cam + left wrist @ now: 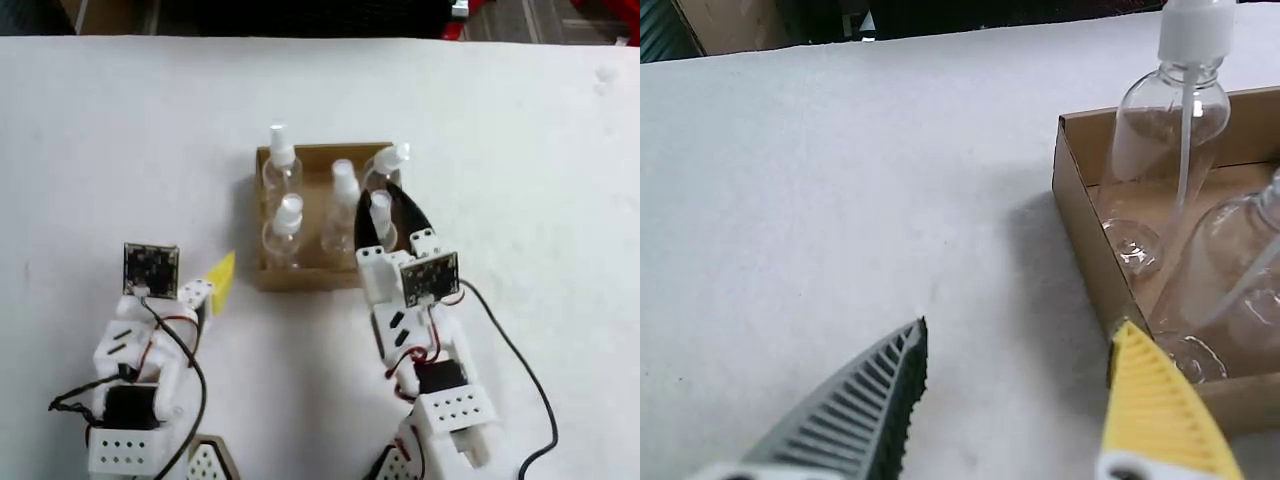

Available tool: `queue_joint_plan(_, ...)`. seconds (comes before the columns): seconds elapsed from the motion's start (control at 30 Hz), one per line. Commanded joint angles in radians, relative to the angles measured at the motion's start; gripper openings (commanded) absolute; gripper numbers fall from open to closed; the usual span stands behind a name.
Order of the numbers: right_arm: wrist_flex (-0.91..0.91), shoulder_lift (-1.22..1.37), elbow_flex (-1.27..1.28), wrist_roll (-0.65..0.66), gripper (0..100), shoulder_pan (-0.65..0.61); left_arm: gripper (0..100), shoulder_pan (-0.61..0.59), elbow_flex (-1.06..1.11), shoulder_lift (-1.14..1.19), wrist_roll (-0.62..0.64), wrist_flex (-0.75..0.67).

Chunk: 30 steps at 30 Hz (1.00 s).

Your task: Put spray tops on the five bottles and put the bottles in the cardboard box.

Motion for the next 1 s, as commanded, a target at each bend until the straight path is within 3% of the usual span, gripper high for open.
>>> queue_joint_plan(0.0,0.007,-0.013,-0.048,-0.009,8.9,-0.002,27,0.012,-0.011,-0.005,-0.014,-0.009)
queue_joint_plan(0.47,0.002,-0.018,-0.052,-0.011,12.7,0.018,27,0.012,-0.011,-0.005,-0.014,-0.011)
queue_joint_plan(0.63,0.022,-0.143,-0.064,-0.009,12.7,0.065,27,0.012,-0.011,-0.005,-0.014,-0.011)
queue_joint_plan(0.97,0.578,-0.668,-0.187,-0.005,12.5,0.068,27,0.007,-0.006,-0.005,-0.014,-0.011)
